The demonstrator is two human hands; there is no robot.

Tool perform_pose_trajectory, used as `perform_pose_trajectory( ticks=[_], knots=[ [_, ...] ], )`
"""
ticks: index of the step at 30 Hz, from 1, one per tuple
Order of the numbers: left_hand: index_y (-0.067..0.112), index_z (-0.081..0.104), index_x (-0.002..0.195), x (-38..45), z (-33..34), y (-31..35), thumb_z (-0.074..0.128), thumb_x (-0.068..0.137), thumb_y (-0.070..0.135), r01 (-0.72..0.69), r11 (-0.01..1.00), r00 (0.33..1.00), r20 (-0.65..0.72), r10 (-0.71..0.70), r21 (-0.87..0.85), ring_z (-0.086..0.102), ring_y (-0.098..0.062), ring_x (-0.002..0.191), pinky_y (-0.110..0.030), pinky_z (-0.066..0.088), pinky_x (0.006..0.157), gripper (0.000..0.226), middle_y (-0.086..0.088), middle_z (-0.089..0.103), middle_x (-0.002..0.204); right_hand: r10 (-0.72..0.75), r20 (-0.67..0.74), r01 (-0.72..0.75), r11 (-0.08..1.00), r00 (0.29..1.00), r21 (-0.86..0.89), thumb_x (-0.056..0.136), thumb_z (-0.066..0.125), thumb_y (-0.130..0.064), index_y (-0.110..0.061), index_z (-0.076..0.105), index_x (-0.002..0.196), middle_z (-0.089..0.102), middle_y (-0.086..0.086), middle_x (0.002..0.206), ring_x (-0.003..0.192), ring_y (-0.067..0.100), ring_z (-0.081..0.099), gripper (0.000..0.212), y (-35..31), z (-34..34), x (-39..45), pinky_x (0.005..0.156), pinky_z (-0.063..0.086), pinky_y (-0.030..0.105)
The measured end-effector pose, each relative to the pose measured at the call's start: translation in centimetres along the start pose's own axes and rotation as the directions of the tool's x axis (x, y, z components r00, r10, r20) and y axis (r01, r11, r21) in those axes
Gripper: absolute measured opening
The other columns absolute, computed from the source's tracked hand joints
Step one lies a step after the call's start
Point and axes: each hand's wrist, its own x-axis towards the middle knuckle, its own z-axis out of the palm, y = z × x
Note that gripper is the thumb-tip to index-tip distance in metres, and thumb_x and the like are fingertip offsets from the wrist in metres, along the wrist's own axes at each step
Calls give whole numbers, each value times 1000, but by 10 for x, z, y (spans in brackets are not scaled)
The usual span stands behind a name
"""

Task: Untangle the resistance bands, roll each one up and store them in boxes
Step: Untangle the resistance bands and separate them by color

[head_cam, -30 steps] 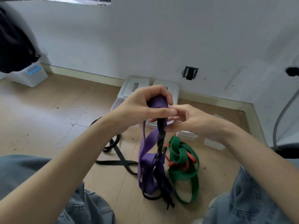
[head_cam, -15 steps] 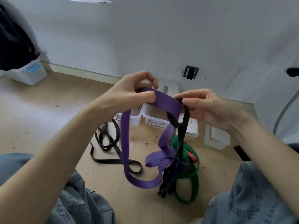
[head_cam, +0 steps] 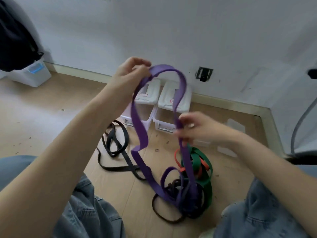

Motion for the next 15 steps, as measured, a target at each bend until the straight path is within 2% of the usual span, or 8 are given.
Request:
perform_pose_trajectory(
  ticks=[2, 4, 6, 7, 9, 12, 14, 15],
  knots=[
    [14, 48, 123, 1, -12, -16, 58, 86, 10, 71, 942, 985, 128, -119, 329, 60, 1, 82, -6, 45, 62, 38, 5, 60, 110, -41, -142, 93, 920, 989, 381, 78, 69, -20, -18, 68, 83, 68, -1, 73, 64, 12, 64, 6, -13, -21, -4, 61, 54, 20],
    [22, 42, 135, -8, -5, -44, 68, 79, 24, 99, 880, 839, 437, -325, 464, 58, 7, 96, -10, 48, 73, 62, 11, 56, 119, -151, -184, 236, 722, 971, 650, 77, 70, -20, -17, 69, 85, 65, -1, 75, 64, 9, 60, 9, -25, -34, -7, 60, 51, 17],
    [24, 44, 133, -24, 24, -73, 72, 78, 25, 105, 856, 684, 588, -432, 506, 55, 2, 109, -17, 47, 89, 62, 12, 57, 123, -227, -181, 287, 640, 957, 713, 80, 66, -20, -12, 66, 89, 65, -1, 78, 65, 7, 58, 12, -32, -30, -7, 59, 49, 15],
    [21, 51, 127, -30, 38, -86, 73, 80, 21, 119, 864, 696, 580, -424, 489, 58, -3, 108, -20, 47, 91, 52, 9, 62, 118, -235, -190, 300, 646, 953, 702, 82, 64, -19, -10, 64, 91, 65, -1, 78, 65, 7, 58, 13, -32, -25, -6, 59, 49, 15],
    [9, 63, 104, -35, 52, -98, 70, 82, 15, 154, 898, 807, 472, -355, 412, 67, -10, 90, -28, 52, 86, 24, 2, 71, 95, -182, -243, 301, 678, 953, 671, 83, 62, -18, -8, 61, 96, 65, 0, 80, 66, 8, 58, 17, -28, -22, -5, 61, 50, 17],
    [8, 60, 90, -22, 41, -84, 66, 83, 9, 229, 943, 912, 285, -295, 243, 70, -12, 72, -32, 58, 78, 9, -1, 72, 72, -16, -233, 134, 855, 972, 500, 77, 65, -40, -9, 59, 110, 64, 0, 96, 68, 10, 57, 45, -18, -39, -11, 62, 48, 22],
    [9, 59, 85, -14, 34, -64, 65, 81, 8, 256, 966, 945, 220, -244, -26, 69, -13, 67, -30, 59, 70, 7, 0, 70, 66, 137, -60, -117, 961, 989, 251, 71, 64, -56, -17, 56, 121, 64, -4, 108, 69, 9, 62, 64, -11, -37, -17, 62, 50, 20],
    [9, 58, 82, -12, 35, -54, 65, 78, 9, 265, 946, 948, 227, -221, -186, 67, -14, 66, -28, 57, 65, 8, -1, 68, 65, 190, 58, -196, 975, 980, 108, 69, 63, -57, -23, 57, 121, 65, -7, 109, 73, 8, 65, 63, -8, -26, -17, 64, 52, 20]
  ],
)
